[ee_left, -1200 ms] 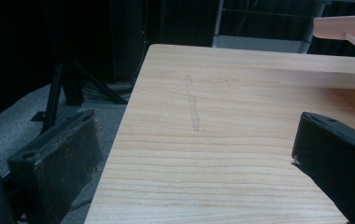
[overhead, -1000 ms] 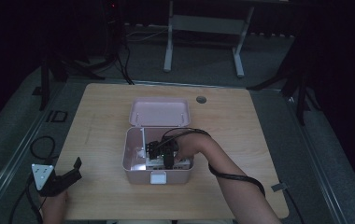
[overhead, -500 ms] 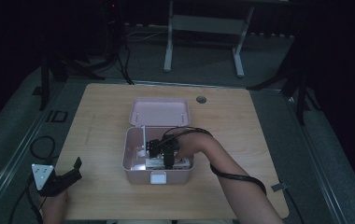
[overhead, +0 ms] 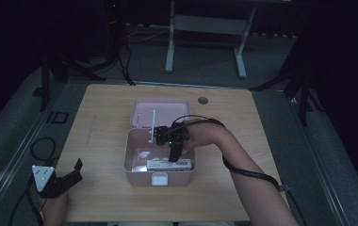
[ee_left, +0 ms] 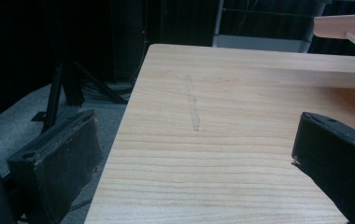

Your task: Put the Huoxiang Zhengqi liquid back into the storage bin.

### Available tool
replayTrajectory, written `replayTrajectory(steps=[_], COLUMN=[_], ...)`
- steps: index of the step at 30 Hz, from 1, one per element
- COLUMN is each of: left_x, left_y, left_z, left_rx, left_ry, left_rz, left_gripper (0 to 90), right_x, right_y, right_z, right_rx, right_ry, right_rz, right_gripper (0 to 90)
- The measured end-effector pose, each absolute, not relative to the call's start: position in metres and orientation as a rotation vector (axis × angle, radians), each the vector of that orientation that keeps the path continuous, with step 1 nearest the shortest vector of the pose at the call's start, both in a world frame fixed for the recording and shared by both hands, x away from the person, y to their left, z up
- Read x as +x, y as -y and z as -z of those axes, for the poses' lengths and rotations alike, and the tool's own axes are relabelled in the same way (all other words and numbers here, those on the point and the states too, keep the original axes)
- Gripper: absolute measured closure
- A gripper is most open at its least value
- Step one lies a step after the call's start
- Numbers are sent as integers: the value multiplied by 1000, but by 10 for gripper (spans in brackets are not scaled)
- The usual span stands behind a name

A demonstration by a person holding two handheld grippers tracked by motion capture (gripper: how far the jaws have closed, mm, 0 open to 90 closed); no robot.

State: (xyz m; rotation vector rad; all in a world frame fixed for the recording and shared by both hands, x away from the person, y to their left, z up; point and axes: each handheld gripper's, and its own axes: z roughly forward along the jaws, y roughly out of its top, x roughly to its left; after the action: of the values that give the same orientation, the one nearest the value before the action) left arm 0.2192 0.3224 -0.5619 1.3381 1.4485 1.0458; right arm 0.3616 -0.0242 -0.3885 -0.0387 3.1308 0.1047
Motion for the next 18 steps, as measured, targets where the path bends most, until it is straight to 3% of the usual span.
replayTrajectory(steps=[12, 17, 18], left_x=[219, 219, 219], left_y=[-322, -322, -322], left_z=[562, 562, 562], left_rx=[1338, 1336, 1335], left_ry=[-1450, -1449, -1449], left_rz=[-1046, -1046, -1046], left_gripper=[14, 14, 13], right_x=[380, 388, 389], right_y=[68, 90, 94], right_z=[356, 354, 355], right_rx=[147, 226, 249], right_ry=[-3055, -3011, -3003], right_rz=[-283, -357, -369], right_gripper=[261, 119, 137])
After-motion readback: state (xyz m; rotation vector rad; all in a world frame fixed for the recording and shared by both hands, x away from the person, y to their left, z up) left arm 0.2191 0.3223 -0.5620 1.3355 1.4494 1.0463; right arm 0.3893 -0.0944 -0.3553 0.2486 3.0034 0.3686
